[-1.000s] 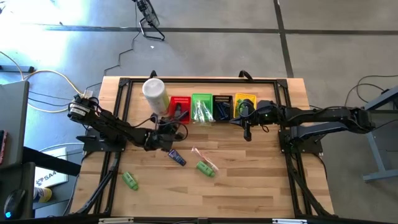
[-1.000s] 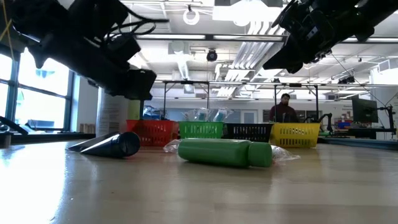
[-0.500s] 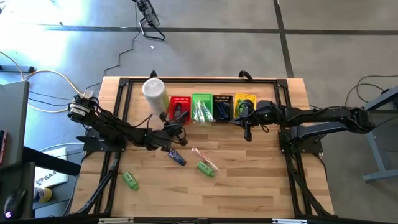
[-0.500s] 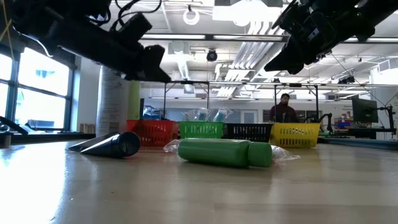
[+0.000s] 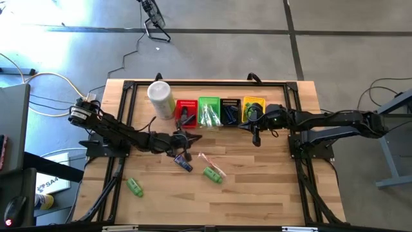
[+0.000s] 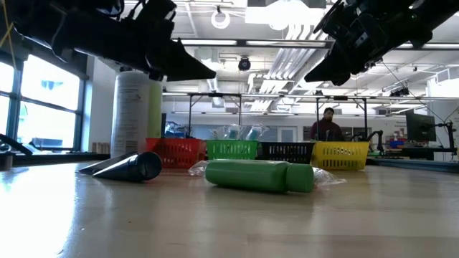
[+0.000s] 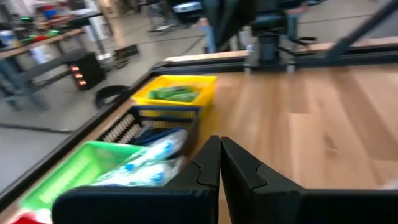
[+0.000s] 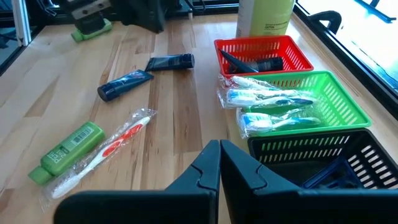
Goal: Pick & Place Travel size toiletries
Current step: Put the red toothbrush into the green bin
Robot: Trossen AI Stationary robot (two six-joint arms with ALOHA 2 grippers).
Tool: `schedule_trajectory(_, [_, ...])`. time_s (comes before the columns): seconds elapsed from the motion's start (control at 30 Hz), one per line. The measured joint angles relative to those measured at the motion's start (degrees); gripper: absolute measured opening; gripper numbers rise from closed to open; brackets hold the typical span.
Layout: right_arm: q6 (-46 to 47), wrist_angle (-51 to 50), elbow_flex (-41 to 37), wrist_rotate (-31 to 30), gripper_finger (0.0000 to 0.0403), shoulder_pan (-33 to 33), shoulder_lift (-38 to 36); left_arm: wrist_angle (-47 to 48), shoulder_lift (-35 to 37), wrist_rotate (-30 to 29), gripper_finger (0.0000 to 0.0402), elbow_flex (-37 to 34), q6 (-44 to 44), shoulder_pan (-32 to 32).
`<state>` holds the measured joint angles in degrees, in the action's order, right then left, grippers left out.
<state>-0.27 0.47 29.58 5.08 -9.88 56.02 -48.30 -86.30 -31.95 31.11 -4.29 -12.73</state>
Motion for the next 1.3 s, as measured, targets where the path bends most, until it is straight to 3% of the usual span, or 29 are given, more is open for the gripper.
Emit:
schedule_trajectory(0.27, [0.0,0.0,0.0,0.0,0.0003,0.0,0.0,0.4,0.0,6.8,0.0008,0.0,-0.3,1.3])
schedule_trajectory(0.47, [0.0,0.0,0.0,0.0,0.0003,0.0,0.0,0.4,0.0,17.1,0.0008,0.0,1.5,6.8])
schedule_trajectory(0.8, [0.2,-0.2,0.0,0.0,0.0003,0.0,0.0,-2.2,0.0,17.5,0.0008,0.0,-5.8,9.5])
schedule_trajectory(1.3, [7.8,0.3,0.0,-0.7,0.0003,0.0,0.0,-1.6,0.0,17.5,0.0008,0.0,-0.8,9.4])
